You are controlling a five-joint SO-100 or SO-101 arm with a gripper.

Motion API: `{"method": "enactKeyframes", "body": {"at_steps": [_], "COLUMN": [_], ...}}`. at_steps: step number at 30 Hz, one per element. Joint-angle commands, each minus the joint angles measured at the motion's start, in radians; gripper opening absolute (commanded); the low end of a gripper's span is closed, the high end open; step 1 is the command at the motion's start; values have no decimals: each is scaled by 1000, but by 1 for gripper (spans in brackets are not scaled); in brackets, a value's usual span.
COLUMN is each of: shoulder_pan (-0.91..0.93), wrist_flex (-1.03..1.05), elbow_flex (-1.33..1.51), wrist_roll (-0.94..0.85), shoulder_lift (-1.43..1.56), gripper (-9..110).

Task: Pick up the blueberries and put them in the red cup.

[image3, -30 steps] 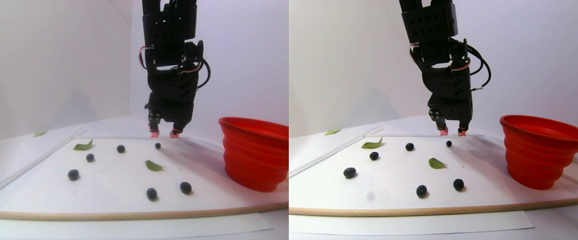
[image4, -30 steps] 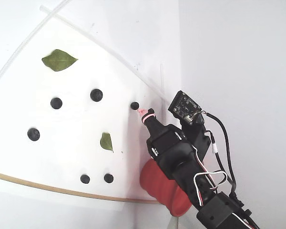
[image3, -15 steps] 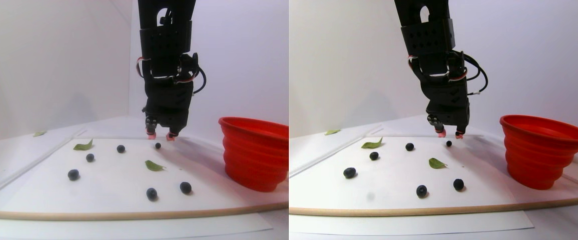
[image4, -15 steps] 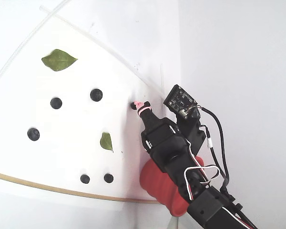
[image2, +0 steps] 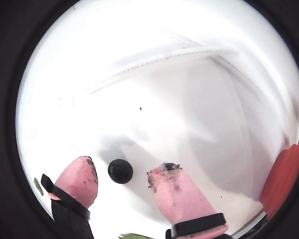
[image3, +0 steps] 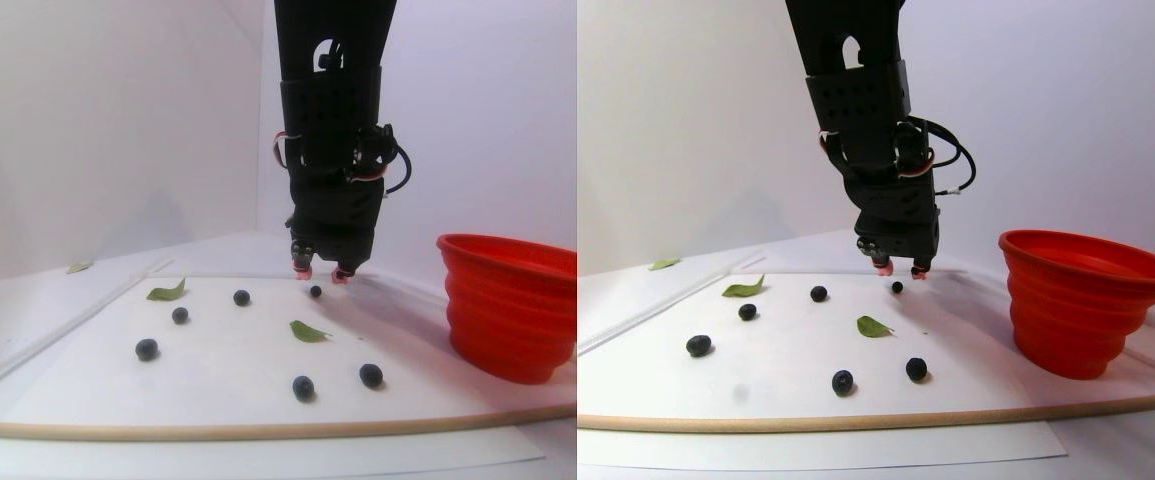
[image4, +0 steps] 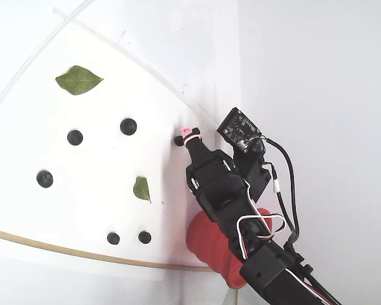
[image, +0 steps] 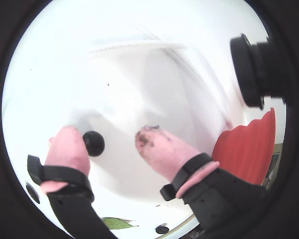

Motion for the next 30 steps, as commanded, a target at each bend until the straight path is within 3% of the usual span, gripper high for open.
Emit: {"method": "enactKeyframes", "body": {"at_steps": [1, 30], "shoulder_pan": [-6, -8], "wrist_flex": [-35, -58], "elbow_flex": [-67, -133], "wrist_roll": [6, 20], "shoulder_lift": [25, -86], "gripper": [21, 19]}}
